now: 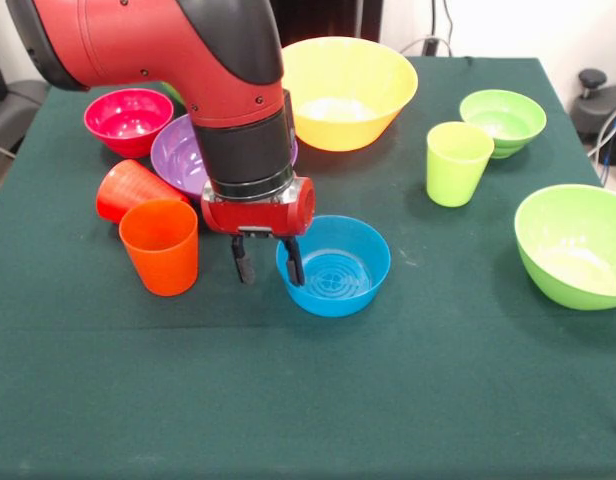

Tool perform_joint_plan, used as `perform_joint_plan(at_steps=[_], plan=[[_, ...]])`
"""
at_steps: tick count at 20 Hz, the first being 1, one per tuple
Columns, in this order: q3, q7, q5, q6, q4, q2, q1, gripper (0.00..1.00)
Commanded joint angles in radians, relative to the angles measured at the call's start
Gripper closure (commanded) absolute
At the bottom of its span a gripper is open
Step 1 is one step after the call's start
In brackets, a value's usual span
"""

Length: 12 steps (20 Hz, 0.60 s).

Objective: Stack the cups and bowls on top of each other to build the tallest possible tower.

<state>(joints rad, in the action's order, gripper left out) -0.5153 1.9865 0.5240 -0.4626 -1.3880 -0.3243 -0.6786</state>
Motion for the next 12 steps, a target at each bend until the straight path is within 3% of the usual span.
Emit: perform_joint_plan(at_steps=[1,12], plan=[[0.027,-0.153,0.083,-0.086,-0.079,-0.085,0.034,0.0],[0.061,-0.094,0.121,-0.039,-0.144,-0.144,0.095,0.0]])
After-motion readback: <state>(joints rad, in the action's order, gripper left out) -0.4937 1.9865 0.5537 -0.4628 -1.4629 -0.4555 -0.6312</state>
